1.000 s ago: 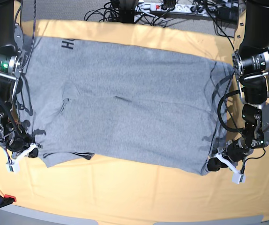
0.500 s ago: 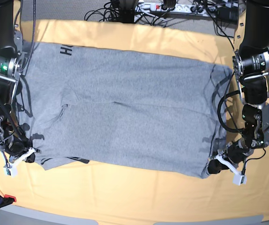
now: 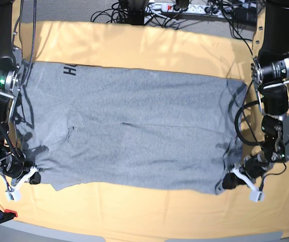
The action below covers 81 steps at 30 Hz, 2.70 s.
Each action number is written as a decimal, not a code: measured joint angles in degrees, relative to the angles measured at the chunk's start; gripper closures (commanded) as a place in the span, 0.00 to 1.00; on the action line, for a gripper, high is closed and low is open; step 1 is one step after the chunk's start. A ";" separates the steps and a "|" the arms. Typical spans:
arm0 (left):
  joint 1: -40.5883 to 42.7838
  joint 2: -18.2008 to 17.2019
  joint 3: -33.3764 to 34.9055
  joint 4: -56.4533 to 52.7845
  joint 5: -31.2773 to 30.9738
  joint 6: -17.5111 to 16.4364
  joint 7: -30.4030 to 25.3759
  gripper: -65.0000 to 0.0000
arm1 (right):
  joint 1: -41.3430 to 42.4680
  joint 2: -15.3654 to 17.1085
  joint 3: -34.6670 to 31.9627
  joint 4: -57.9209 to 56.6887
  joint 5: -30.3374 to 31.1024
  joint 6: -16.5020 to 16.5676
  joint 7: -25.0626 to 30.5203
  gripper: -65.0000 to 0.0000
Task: Layout the t-shirt on the table in an organized manner, then fold the t-shirt properly
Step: 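Lift the hem with both grippers and fold it toward the collar, then lay the folded hem over the shirt body with both grippers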
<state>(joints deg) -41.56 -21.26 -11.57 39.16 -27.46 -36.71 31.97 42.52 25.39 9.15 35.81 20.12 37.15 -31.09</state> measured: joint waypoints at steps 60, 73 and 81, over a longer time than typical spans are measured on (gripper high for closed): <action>1.25 -12.87 0.11 0.92 -55.74 -3.02 48.89 1.00 | -25.49 6.08 12.00 35.91 33.68 2.58 -24.06 1.00; 1.51 -12.87 1.09 1.03 -55.78 -3.02 48.74 1.00 | -27.23 7.23 11.28 35.91 34.42 2.56 -27.85 1.00; 9.38 -12.85 7.50 4.66 -55.58 -3.04 49.16 1.00 | -29.35 7.26 11.26 35.91 34.34 2.56 -29.24 1.00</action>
<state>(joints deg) -32.18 -34.11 -4.08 43.81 -83.05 -39.75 81.12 13.17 32.64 20.40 71.72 54.46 39.70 -60.34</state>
